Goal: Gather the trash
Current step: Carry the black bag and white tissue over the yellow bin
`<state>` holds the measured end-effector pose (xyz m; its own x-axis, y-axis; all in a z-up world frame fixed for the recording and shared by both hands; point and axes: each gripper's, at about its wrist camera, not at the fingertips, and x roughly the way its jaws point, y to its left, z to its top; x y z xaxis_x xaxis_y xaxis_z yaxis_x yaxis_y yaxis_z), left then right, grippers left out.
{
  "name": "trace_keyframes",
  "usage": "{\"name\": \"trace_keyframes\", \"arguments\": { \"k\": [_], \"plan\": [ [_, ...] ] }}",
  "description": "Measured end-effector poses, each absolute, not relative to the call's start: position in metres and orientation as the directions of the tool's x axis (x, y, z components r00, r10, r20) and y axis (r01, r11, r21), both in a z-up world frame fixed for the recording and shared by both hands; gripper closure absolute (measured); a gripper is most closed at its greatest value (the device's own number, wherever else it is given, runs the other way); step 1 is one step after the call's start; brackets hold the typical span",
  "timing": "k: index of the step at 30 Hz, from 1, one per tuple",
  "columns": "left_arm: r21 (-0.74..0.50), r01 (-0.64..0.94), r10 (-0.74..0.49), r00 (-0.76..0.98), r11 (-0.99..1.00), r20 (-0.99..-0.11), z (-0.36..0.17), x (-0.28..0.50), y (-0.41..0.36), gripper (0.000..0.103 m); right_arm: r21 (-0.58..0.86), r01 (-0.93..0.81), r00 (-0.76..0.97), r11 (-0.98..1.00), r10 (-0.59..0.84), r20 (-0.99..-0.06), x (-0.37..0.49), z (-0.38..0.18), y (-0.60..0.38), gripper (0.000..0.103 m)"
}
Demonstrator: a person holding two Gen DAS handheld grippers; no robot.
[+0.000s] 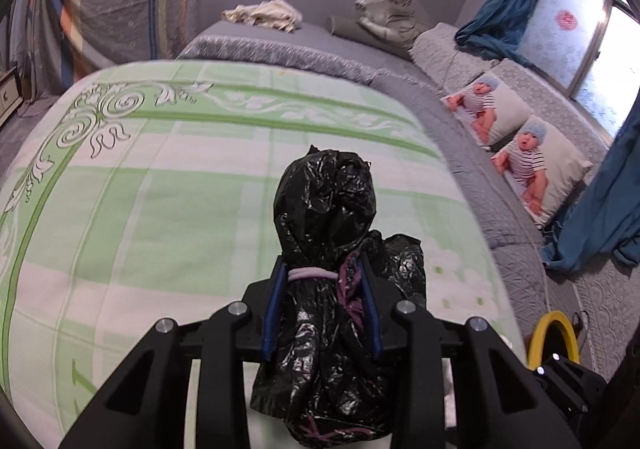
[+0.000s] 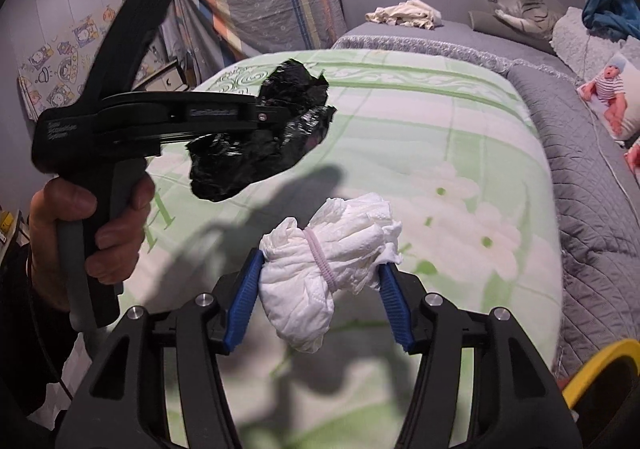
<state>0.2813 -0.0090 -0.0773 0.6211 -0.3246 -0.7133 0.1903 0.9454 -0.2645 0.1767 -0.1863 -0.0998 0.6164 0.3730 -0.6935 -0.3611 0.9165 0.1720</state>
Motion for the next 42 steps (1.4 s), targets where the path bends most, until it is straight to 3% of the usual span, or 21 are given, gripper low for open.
{"name": "trace_keyframes", "arguments": {
  "k": [11,27,35,42],
  "plan": [
    [-0.256,0.369,-0.448,0.689,0.894,-0.570,-0.010,0.186,-0.063,0.072,0.203,-0.253,0.712,0.946,0.324,-0.623,0.110,-0.073,-0.253,0.049],
    [-0.124,0.568,-0.569,0.732,0.813,-0.376,0.055,0.066,-0.125,0.072,0.283,-0.088,0.850,0.955,0.220,-0.478,0.037,-0.046,-0.348,0.049],
    [-0.072,0.653,-0.633,0.691,0.754,-0.348,0.062,0.039,-0.163,0.072,0.304,0.021,0.899,0.953,0.115,-0.422,0.007,-0.041,-0.393,0.049],
    [-0.059,0.715,-0.679,0.630,0.697,-0.378,0.053,0.038,-0.202,0.072,0.291,0.142,0.921,0.946,-0.019,-0.388,-0.017,-0.042,-0.428,0.049]
  ]
}}
